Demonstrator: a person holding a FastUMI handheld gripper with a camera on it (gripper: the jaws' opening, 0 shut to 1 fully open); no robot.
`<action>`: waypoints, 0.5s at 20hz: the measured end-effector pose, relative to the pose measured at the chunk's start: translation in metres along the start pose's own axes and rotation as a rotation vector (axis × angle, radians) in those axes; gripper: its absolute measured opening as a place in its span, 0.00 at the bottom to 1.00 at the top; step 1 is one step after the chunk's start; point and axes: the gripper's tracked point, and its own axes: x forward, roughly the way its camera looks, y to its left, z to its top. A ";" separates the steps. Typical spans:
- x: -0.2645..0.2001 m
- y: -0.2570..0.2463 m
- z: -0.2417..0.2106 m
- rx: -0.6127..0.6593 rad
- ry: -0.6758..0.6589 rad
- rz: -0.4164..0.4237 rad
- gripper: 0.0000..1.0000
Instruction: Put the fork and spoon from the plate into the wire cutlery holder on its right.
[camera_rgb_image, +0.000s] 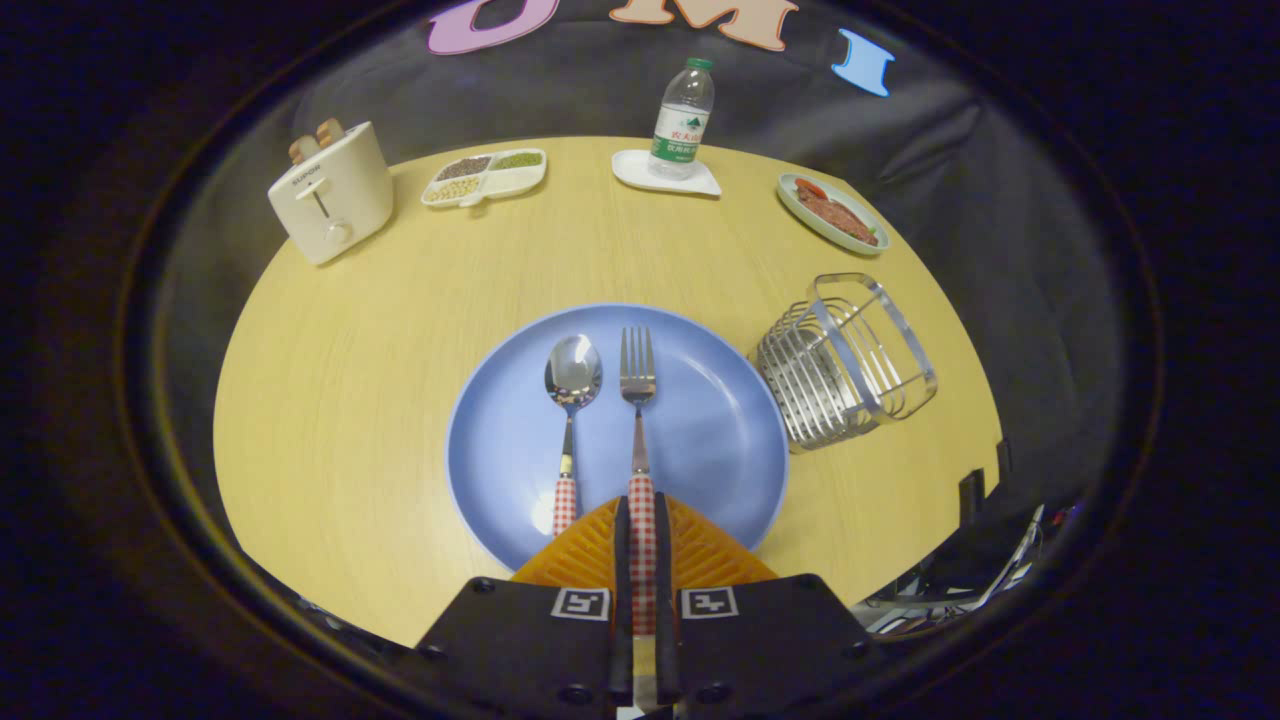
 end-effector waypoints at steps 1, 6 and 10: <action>-0.009 -0.005 0.000 0.008 0.030 -0.016 0.12; -0.063 -0.024 0.003 0.007 0.187 -0.048 0.12; -0.103 -0.054 0.020 0.005 0.314 -0.104 0.12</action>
